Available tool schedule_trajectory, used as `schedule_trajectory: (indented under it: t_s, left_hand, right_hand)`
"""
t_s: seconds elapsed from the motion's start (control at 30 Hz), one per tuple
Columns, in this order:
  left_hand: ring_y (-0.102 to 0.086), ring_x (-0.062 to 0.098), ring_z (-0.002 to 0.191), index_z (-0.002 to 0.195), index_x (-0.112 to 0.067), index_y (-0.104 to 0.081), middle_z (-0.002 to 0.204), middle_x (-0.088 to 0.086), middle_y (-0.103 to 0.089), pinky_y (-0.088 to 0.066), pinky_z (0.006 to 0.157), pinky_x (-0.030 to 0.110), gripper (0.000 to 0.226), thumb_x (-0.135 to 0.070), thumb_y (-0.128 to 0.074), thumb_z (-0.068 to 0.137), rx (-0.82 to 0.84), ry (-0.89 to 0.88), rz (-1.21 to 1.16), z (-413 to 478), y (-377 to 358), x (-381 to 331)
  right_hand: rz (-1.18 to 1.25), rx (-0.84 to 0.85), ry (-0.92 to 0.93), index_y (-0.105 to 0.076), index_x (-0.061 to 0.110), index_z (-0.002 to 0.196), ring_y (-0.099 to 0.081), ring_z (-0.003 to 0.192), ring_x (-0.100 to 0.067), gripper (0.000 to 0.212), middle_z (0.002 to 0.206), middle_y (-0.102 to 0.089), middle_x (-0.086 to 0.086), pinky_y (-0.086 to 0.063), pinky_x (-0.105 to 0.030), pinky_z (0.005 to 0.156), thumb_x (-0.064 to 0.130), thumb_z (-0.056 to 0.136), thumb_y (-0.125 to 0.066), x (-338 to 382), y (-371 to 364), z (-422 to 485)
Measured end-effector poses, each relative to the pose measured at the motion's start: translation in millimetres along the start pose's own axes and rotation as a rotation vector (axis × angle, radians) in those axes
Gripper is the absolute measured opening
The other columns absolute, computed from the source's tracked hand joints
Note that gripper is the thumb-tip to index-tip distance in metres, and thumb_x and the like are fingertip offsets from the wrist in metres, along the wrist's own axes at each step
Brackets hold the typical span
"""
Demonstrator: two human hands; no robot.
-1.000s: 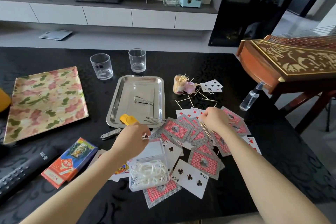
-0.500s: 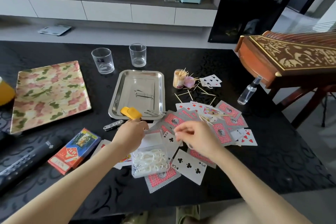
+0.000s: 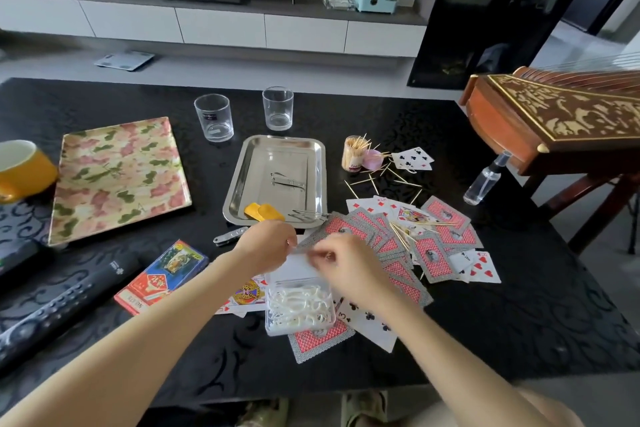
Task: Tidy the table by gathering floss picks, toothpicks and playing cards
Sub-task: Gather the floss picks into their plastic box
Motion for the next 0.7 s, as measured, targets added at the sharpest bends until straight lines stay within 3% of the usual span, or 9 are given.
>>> schedule_trajectory:
  t_s: [0.1,0.2,0.27,0.37,0.53,0.63,0.7]
  left_hand:
    - [-0.062,0.025,0.087,0.104,-0.013,-0.067,0.105,0.008,-0.065,-0.049,0.074,0.032,0.026,-0.011,-0.044,0.093,-0.009,-0.008,0.008,3.5,13.5,-6.3]
    - [-0.065,0.022,0.086,0.103,-0.019,-0.067,0.102,0.000,-0.068,-0.055,0.080,0.037,0.025,-0.014,-0.045,0.094,-0.077,0.000,-0.086,13.9,33.3,-10.5]
    - [-0.066,0.020,0.085,0.105,-0.020,-0.067,0.102,-0.001,-0.069,-0.057,0.078,0.038,0.022,-0.017,-0.048,0.094,-0.111,-0.022,-0.183,23.3,43.2,-16.4]
    - [-0.065,0.018,0.089,0.108,-0.016,-0.067,0.105,0.001,-0.069,-0.056,0.081,0.031,0.023,-0.016,-0.049,0.094,-0.155,-0.051,-0.253,38.6,54.6,-27.2]
    - [-0.062,0.013,0.091,0.107,-0.016,-0.068,0.107,-0.001,-0.068,-0.050,0.079,0.020,0.023,-0.015,-0.049,0.094,-0.216,-0.054,-0.340,73.7,62.1,-37.8]
    - [-0.059,0.010,0.085,0.104,-0.017,-0.069,0.102,-0.003,-0.067,-0.048,0.075,0.017,0.021,-0.015,-0.050,0.093,-0.243,-0.049,-0.374,87.7,57.7,-36.0]
    - [-0.058,0.009,0.082,0.102,-0.017,-0.069,0.099,-0.003,-0.067,-0.047,0.074,0.017,0.021,-0.014,-0.051,0.093,-0.247,-0.049,-0.381,95.3,53.4,-33.6]
  right_hand:
    - [0.042,-0.246,-0.205,-0.072,0.004,0.084,-0.064,0.067,-0.022,0.021,0.077,-0.071,-0.008,-0.053,-0.032,0.065,0.018,0.090,-0.058,-49.4,47.4,16.4]
    - [0.055,-0.460,-0.412,-0.073,0.005,0.088,-0.066,0.074,-0.027,0.020,0.081,-0.072,-0.009,-0.055,-0.040,0.067,0.016,0.089,-0.057,-109.7,85.9,35.5]
    - [0.006,-0.528,-0.499,-0.074,0.006,0.089,-0.066,0.085,-0.029,0.021,0.089,-0.072,-0.009,-0.052,-0.038,0.067,0.017,0.088,-0.056,-146.5,100.6,52.6]
    - [-0.063,-0.520,-0.572,-0.073,0.011,0.097,-0.063,0.096,-0.027,0.022,0.102,-0.071,-0.004,-0.042,-0.027,0.067,0.024,0.089,-0.058,-188.0,108.1,81.5]
    - [-0.154,-0.470,-0.705,-0.068,0.010,0.109,-0.061,0.103,-0.030,0.030,0.112,-0.067,-0.008,-0.043,-0.029,0.072,0.032,0.090,-0.059,-232.9,113.1,125.5]
    - [-0.199,-0.446,-0.751,-0.069,0.009,0.102,-0.063,0.096,-0.033,0.031,0.104,-0.068,-0.011,-0.040,-0.027,0.064,0.036,0.088,-0.062,-247.7,111.4,144.7]
    - [-0.203,-0.427,-0.762,-0.069,0.011,0.087,-0.063,0.087,-0.031,0.024,0.093,-0.067,-0.011,-0.038,-0.026,0.060,0.034,0.088,-0.063,-253.8,111.4,155.4]
Point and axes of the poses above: each hand's wrist, its own z-axis towards the middle knuckle, its own y-axis out of the back of the hand, x = y × z, the point moved 5 cm from there along z, towards the middle knuckle
